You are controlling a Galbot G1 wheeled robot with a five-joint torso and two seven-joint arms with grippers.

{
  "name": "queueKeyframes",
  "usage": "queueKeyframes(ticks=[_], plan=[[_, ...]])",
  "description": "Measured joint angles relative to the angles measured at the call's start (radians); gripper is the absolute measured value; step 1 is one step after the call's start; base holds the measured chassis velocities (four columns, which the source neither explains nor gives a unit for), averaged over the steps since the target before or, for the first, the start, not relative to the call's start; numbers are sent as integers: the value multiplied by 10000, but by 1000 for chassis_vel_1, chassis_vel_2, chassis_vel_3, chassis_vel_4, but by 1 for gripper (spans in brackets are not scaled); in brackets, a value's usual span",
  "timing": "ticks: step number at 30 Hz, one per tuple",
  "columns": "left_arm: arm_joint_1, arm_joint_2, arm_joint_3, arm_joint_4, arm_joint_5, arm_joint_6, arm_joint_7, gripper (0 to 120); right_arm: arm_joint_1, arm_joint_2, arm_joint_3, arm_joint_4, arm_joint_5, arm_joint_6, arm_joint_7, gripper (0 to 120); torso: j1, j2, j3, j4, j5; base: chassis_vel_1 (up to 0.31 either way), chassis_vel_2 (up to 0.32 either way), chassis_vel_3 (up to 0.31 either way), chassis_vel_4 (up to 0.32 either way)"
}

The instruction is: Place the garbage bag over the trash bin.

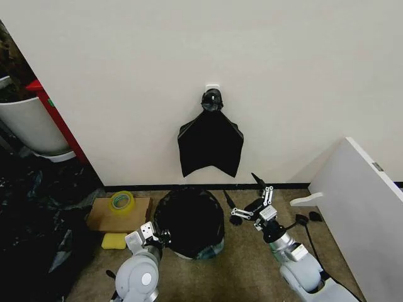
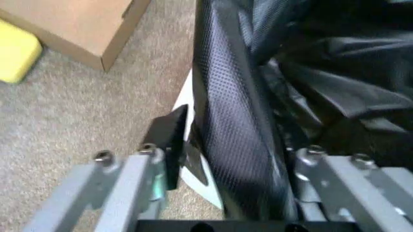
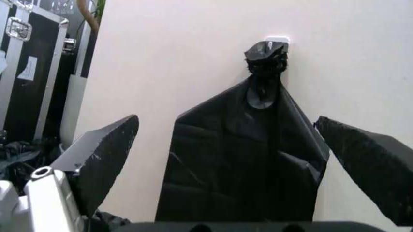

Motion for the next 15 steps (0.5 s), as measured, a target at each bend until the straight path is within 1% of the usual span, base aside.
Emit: queueKeyframes(ticks=[1, 2, 3, 4, 5, 6, 7, 9, 10, 11, 12, 13, 14, 15], plan=[[66, 48, -40, -169, -1, 7, -17, 50, -25, 0, 5, 0, -30, 6, 0, 100, 0, 0, 0, 0, 0, 0, 0, 0, 0], [66, 48, -40, -169, -1, 7, -17, 50, -25, 0, 5, 0, -30, 6, 0, 100, 0, 0, 0, 0, 0, 0, 0, 0, 0], [107, 83, -66, -289, 0, 10, -25, 53, -37, 1, 10, 0, -47, 10, 0, 100, 0, 0, 0, 0, 0, 0, 0, 0, 0], [164, 136, -113, -501, 6, 12, -48, 60, -53, 11, 22, -2, -73, 18, 0, 100, 0, 0, 0, 1, -1, 0, 0, 0, 0], [164, 136, -113, -501, 6, 12, -48, 60, -53, 11, 22, -2, -73, 18, 0, 100, 0, 0, 0, 1, -1, 0, 0, 0, 0], [208, 176, -157, -711, 14, 12, -64, 64, -72, 29, 36, -9, -93, 26, 0, 100, 0, 0, 0, 1, 0, 0, 0, 0, 0], [305, 245, -234, -1213, 22, 14, -127, 72, -121, 75, 75, -18, -111, 38, -1, 100, 0, 0, 0, -1, 0, 0, 0, 0, 0], [338, 264, -252, -1373, 23, 16, -139, 73, -133, 86, 87, -17, -111, 39, 0, 100, 0, -1, 0, 0, 1, 0, 0, 0, 0], [411, 294, -285, -1689, 33, 20, -163, 79, -173, 112, 117, -4, -111, 41, 7, 100, 0, 0, 1, 0, -1, 0, 0, 0, 0], [602, 367, -326, -2224, 220, 21, -171, 85, -261, 186, 174, 75, -110, 13, 104, 100, 0, 0, 0, -1, 1, 0, 0, 0, 0], [814, 429, -346, -2530, 680, -161, -58, 90, -333, 264, 222, 187, -189, -115, 324, 100, 0, 0, 0, -1, 1, 0, 0, 0, 0], [1009, 466, -356, -2669, 1276, -542, 189, 93, -404, 334, 254, 309, -330, -276, 613, 100, 0, 0, 0, 1, 1, 0, 0, 0, 0], [1009, 466, -356, -2669, 1276, -542, 189, 93, -404, 334, 254, 309, -330, -276, 613, 100, 0, 0, 0, 1, 1, 0, 0, 0, 0], [1403, 526, -393, -2628, 3083, -1966, 1252, 98, -554, 461, 295, 643, -580, -724, 1269, 100, 0, 0, 0, 4, 2, 0, 0, 0, 0]])
